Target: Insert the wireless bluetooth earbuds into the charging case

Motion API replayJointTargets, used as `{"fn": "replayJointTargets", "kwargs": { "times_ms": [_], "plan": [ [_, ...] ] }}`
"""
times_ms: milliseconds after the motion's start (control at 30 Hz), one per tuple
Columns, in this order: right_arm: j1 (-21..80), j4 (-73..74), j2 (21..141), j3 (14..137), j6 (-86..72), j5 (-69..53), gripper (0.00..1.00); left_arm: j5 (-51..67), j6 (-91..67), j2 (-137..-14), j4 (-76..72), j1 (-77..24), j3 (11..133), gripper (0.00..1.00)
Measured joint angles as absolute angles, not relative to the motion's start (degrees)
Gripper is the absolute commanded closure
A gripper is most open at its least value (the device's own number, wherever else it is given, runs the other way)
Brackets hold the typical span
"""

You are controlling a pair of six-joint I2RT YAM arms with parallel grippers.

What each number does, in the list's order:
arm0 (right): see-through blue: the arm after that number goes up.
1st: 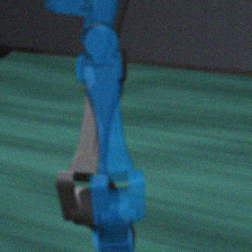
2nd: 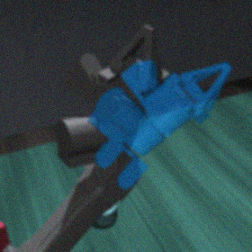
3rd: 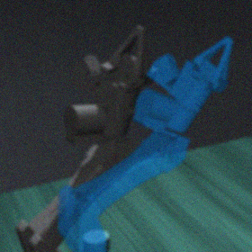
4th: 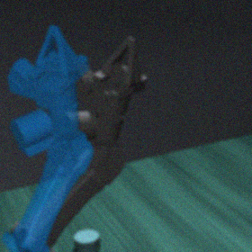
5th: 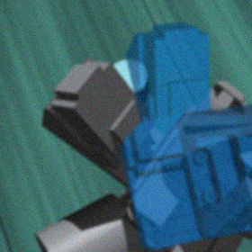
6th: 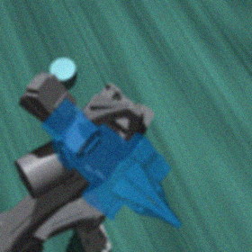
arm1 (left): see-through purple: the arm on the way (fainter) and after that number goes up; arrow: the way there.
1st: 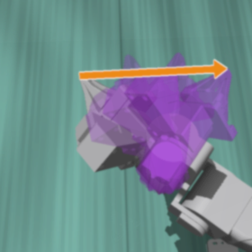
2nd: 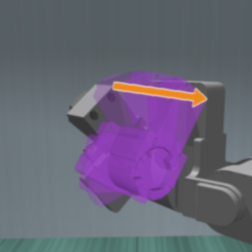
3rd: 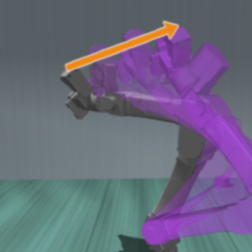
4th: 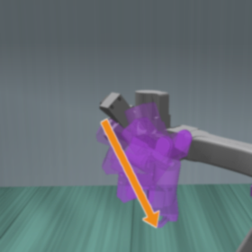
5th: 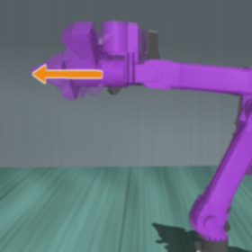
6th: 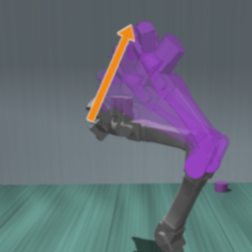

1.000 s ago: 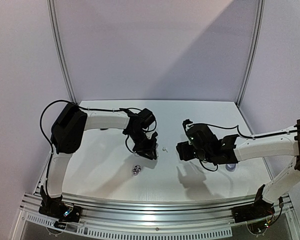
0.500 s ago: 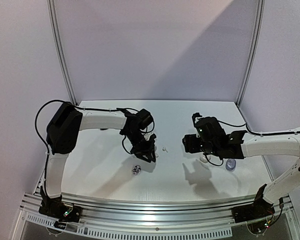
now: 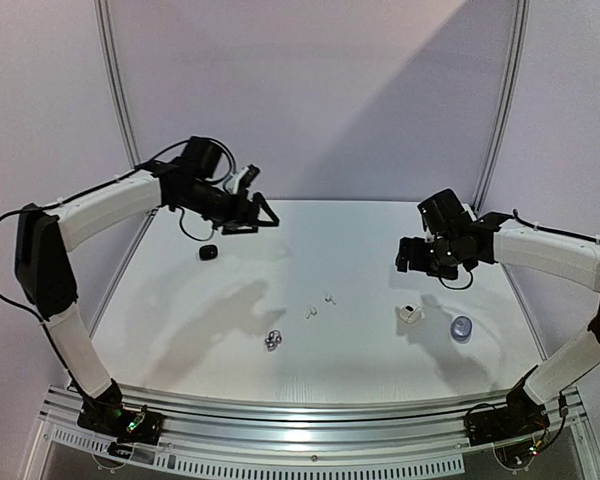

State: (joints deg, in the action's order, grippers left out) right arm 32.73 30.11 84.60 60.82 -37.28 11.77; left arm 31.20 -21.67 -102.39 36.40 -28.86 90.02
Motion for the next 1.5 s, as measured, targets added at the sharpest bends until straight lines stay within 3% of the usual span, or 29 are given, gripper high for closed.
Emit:
{"fn": "replayJointTargets", "kwargs": {
  "times_ms": [167, 367, 667, 867, 1133, 1500],
  "plan": [
    [32.6, 34.6, 89.4, 61.5, -44.0, 10.2, 0.1, 31.5, -18.1, -94.4, 32.1, -20.4, 84.0, 0.01],
    [32.7, 38.0, 99.7, 64.9, -54.3, 10.3, 0.14, 32.5, -16.0, -89.8, 30.9, -19.9, 74.5, 0.01],
    [35.7, 39.4, 101.0, 64.0, -66.4, 14.4, 0.2, 31.5, -12.3, -77.5, 22.3, -19.5, 64.1, 0.01],
    [37.0, 38.2, 101.7, 62.5, -70.6, 14.5, 0.36, 30.1, -13.6, -75.5, 15.0, -19.5, 60.1, 0.01],
    [37.1, 36.8, 101.7, 59.4, -72.7, 14.5, 0.45, 28.9, -15.0, -75.4, 12.9, -19.5, 59.7, 0.01],
    [37.2, 35.4, 101.7, 59.2, -70.3, 14.2, 0.37, 28.9, -16.3, -75.4, 11.4, -19.5, 59.5, 0.01]
  ]
}}
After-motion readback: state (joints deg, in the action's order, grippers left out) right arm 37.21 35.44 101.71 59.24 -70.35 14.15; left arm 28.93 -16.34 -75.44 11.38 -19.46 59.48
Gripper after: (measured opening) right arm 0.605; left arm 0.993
